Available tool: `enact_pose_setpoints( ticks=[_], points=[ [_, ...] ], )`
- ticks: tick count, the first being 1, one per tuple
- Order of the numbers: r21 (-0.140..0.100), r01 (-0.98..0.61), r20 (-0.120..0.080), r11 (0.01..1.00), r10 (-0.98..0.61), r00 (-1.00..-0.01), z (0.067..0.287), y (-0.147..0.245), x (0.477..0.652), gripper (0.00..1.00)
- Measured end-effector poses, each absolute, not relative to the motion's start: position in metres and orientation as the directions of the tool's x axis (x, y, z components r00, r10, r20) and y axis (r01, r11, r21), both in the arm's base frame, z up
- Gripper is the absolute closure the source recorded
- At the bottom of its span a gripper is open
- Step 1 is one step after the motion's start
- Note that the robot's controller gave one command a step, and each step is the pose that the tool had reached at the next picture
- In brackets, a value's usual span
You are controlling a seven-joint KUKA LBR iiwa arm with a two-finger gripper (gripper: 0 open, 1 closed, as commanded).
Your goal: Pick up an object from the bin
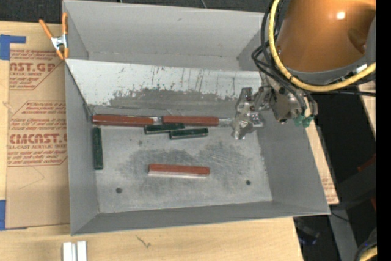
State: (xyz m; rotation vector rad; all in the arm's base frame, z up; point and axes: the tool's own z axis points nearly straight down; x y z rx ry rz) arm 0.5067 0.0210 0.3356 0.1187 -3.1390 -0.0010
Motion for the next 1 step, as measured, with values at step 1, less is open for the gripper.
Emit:
enact_pose_setpoints(
  ticks=[1],
  points=[
    [0.001,-0.045,-0.007,0.999,-0.045,-0.999,0.2387,0.0187,0.4938,0.0]
  ],
)
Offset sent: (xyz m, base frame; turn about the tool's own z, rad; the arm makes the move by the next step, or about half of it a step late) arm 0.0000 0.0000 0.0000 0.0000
